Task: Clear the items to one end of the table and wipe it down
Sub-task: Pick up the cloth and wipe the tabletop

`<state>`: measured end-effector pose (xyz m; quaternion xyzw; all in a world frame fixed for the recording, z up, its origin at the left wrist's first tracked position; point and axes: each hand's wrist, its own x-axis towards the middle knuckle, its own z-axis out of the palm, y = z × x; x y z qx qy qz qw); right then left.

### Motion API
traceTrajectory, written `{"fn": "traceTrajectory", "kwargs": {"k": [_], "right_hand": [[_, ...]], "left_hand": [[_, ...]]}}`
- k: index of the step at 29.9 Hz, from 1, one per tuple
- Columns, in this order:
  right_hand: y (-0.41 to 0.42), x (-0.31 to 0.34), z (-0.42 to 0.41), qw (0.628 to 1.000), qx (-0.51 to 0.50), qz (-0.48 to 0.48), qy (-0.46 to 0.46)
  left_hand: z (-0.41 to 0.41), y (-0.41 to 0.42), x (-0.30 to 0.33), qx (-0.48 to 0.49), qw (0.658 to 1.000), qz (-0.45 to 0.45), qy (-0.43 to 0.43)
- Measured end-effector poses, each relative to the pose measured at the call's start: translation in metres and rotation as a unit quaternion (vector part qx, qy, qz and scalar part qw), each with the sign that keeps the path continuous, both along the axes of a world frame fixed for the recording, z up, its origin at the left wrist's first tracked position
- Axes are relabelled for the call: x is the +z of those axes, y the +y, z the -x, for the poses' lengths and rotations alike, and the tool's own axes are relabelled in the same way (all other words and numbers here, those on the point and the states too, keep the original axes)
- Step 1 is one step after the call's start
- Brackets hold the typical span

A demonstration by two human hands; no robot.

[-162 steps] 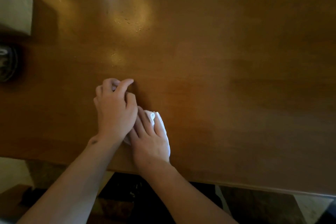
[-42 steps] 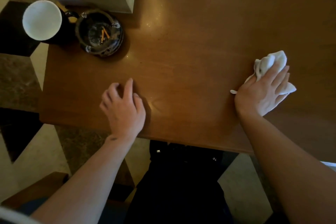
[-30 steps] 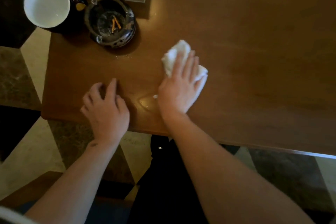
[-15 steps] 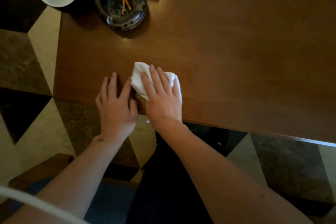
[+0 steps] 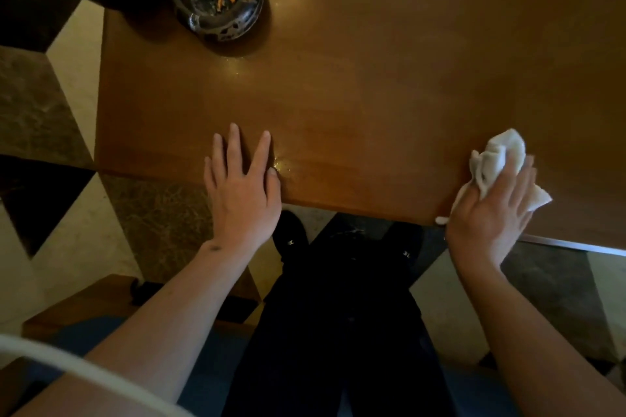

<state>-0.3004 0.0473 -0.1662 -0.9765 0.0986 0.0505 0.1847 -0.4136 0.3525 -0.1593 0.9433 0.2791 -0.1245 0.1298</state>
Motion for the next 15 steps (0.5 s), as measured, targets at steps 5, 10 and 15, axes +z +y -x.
{"fn": "traceTrajectory", "kwargs": {"k": [5,10,15], "right_hand": [[0.063,-0.003,0.014,0.987,-0.161,0.025,-0.019],[0.141,-0.001,0.043,0.995,-0.096,0.006,-0.009],[0.225,-0.001,0.080,0.998,0.053,0.015,-0.005]], "left_hand": [[0.009,0.007,0.004,0.015,0.999,0.038,-0.015],[0.019,0.053,0.010,0.087,0.995,0.030,-0.031],[0.037,0.110,0.004,0.125,0.991,-0.014,-0.037]]}}
